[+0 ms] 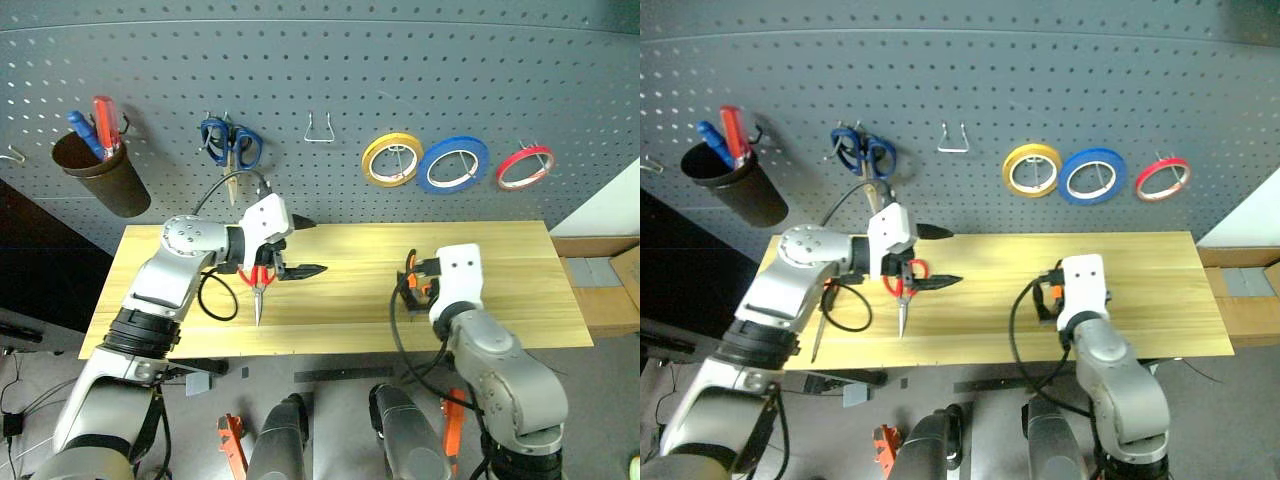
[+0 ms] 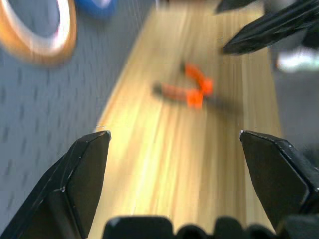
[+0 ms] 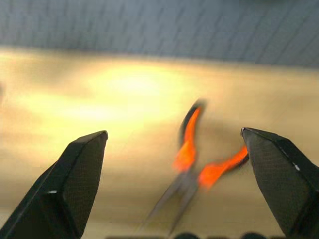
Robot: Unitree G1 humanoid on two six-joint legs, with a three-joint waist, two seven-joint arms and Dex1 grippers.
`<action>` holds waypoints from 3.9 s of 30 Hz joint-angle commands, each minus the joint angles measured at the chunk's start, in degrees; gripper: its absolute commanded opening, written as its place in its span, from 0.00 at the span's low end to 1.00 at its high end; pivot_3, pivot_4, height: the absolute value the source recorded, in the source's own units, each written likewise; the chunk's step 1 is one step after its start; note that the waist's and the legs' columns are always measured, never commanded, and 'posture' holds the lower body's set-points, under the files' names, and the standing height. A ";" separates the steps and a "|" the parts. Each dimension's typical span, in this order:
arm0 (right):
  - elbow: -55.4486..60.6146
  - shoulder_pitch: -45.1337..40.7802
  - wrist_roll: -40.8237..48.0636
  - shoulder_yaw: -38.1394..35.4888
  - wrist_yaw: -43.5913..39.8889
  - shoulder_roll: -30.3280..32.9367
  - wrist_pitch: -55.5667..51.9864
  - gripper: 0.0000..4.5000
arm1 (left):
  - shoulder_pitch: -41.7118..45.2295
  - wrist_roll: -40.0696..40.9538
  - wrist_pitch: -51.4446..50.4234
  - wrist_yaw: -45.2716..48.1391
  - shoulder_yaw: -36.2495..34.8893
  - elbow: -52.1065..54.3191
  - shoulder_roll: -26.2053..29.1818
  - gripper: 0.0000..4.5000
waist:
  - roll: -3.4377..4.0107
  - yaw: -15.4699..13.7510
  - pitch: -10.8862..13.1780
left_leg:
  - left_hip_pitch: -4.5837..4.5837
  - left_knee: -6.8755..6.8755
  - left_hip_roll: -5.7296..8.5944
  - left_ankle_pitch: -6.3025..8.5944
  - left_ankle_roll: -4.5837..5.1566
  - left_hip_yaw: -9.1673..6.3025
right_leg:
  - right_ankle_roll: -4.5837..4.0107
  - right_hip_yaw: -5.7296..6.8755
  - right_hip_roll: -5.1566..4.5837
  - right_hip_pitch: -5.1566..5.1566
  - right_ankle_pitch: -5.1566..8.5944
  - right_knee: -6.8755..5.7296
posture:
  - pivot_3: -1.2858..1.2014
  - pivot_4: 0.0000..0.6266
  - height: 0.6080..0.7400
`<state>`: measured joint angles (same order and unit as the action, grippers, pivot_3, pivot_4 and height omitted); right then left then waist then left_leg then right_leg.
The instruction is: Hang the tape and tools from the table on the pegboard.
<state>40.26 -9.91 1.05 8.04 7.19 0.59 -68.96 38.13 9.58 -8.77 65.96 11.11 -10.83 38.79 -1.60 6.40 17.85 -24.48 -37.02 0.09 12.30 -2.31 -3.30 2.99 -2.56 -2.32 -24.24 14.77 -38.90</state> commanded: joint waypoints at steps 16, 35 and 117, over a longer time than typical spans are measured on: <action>-28.16 -8.35 -0.09 -9.80 9.04 -13.20 4.36 0.99 | 1.62 -2.38 3.33 1.93 0.63 -0.29 -2.44 0.99 | -0.06 0.26 -0.03 | -0.12 0.03 -0.05 0.00 0.00 0.04 | 0.00 0.02 0.05 -0.14 -0.01 -0.05 | 0.45 0.48 1.00; -44.53 -12.19 0.90 -12.62 11.46 -13.12 11.08 0.99 | 2.01 -3.15 4.15 2.40 0.60 -1.02 -3.45 0.99 | -0.07 0.20 -0.04 | -0.17 0.04 -0.02 0.00 0.01 0.00 | -0.01 0.07 0.06 -0.16 -0.02 -0.06 | 0.45 0.46 1.00; -60.17 -26.62 1.23 -9.14 -8.53 7.12 13.27 0.60 | -1.46 -0.50 -1.59 1.11 -2.36 2.86 -3.59 0.99 | -0.21 0.70 -0.18 | -0.11 -0.02 0.03 0.00 0.01 0.00 | -0.04 0.07 0.06 -0.08 -0.05 -0.10 | 0.45 0.45 1.00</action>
<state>-22.54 -38.00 3.21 -1.89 -1.19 7.51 -55.99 37.07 7.09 -9.64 67.87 10.85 -10.55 34.87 -1.81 7.10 17.66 -24.60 -37.02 0.12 12.30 -2.30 -3.30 2.95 -2.49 -2.26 -24.33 14.72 -39.00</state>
